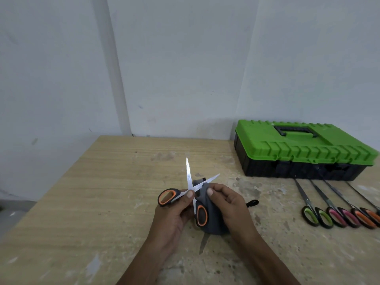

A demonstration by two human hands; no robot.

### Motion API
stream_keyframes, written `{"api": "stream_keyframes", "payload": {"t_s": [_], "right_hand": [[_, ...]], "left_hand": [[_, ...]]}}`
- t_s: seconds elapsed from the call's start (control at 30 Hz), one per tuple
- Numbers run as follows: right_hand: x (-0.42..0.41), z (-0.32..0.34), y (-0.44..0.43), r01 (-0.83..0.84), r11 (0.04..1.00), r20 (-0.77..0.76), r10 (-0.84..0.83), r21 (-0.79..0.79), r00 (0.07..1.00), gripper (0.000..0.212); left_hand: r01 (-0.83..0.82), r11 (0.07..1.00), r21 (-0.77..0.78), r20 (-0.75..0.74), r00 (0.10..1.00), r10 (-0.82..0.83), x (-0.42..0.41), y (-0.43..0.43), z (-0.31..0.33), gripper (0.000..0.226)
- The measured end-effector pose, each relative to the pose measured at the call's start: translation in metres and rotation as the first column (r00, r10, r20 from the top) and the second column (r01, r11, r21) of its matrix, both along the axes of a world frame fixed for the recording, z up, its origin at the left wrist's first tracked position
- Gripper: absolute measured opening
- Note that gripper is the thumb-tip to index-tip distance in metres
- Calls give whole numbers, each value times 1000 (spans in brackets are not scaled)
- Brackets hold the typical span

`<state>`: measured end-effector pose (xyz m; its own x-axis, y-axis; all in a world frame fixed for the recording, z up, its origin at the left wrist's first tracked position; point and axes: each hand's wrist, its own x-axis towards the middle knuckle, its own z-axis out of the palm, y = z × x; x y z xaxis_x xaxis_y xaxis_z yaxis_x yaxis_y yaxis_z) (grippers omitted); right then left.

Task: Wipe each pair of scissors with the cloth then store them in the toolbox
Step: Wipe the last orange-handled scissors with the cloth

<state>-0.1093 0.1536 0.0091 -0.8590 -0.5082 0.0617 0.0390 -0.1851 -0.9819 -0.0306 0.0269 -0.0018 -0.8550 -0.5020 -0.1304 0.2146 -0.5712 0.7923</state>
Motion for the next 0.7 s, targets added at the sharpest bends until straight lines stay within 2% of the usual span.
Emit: {"api": "stream_keyframes", "payload": {"t_s": [0.13, 0.33, 0.57, 0.7], "right_hand": [[-3, -1, -1, -27, 1000, 36, 27, -16, 999, 17], [-4, -4, -4, 140, 989, 86, -135, -49, 987, 16], [1, 6, -5, 38, 994, 135, -24, -106, 990, 21], [-7, 1, -6, 189, 977, 195, -167, -100, 966, 22]], "left_hand": [[-10, 999, -52, 15, 1000, 11, -1, 2, -1, 27], [-45, 990, -131, 33, 998, 49, 0, 7, -1, 21], [-23, 982, -187, 28, 999, 29, 2, 8, -2, 27], [-33, 985, -169, 24, 999, 38, 1, 10, -1, 24]]}}
